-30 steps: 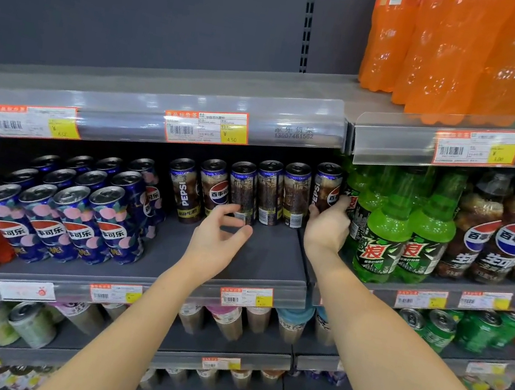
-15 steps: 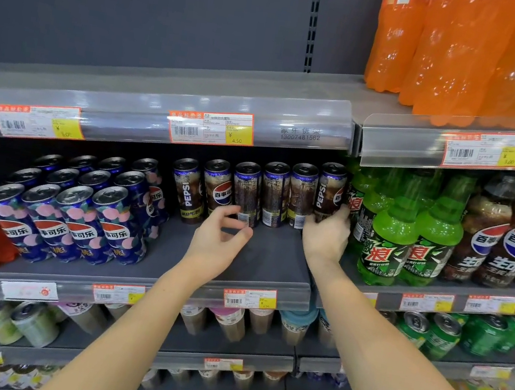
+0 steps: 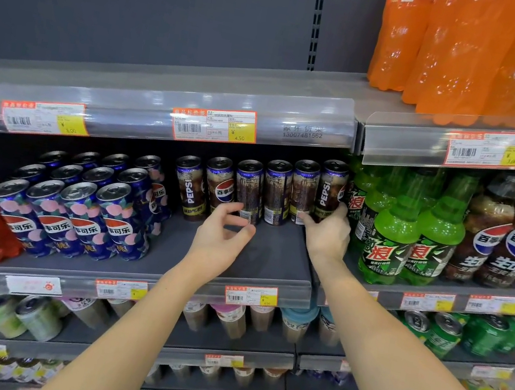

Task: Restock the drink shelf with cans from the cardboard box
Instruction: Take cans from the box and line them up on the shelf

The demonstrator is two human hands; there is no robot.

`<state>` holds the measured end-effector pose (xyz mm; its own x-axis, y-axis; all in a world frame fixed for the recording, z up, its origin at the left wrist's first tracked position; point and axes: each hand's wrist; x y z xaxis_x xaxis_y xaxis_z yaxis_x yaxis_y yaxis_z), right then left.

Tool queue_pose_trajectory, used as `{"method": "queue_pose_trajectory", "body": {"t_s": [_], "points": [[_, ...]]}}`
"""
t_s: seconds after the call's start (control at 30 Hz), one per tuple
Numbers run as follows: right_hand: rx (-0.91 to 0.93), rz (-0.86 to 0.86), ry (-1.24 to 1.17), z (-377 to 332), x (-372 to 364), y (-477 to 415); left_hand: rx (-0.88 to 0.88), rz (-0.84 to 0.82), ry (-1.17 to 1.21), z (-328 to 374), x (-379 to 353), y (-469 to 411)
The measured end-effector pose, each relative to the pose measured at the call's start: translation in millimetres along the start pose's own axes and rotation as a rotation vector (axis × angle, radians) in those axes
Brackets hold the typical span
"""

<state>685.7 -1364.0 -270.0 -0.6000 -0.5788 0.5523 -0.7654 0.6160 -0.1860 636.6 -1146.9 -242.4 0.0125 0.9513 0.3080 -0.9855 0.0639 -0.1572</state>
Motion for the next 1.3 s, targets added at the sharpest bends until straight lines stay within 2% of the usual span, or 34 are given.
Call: {"method": "queue_pose_trajectory", "body": {"t_s": [0.33,0.5,0.6,0.7,0.83,0.93,1.03,1.3], "points": [[0.022,0.013,-0.021,-2,9,16,-0.015,-0.016,-0.097,4,-2,15],[0.254,-0.071,0.056,-2,26,43,-0.091,-0.060,-0.354,9,-3,23],[0.373,-0.170,0.136,-6,32,60,-0.165,-0.041,-0.553,11,2,31],[0.478,-0.270,0.195,-16,29,82,-0.156,0.011,-0.714,12,18,47],[0.712,-0.402,0.178,-37,6,130,-0.069,0.080,-0.834,1,59,77],[0.845,-0.498,0.187,-56,-15,179,0.023,0.100,-0.827,-15,103,111],[0.953,-0.611,0.218,-76,-33,231,0.122,0.136,-0.780,-31,152,151],[1.170,-0.889,0.297,-142,-101,393,0.337,0.296,-0.991,-71,295,289]]}}
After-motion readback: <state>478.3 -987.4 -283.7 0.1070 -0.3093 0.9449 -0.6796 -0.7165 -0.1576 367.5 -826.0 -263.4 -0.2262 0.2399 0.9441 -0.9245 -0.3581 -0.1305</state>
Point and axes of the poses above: each hand's wrist, its own y-axis away from the middle knuckle, its own x-axis out of the back of the hand, z = x × y, and after that the axes turned 5 degrees about y, right-handed
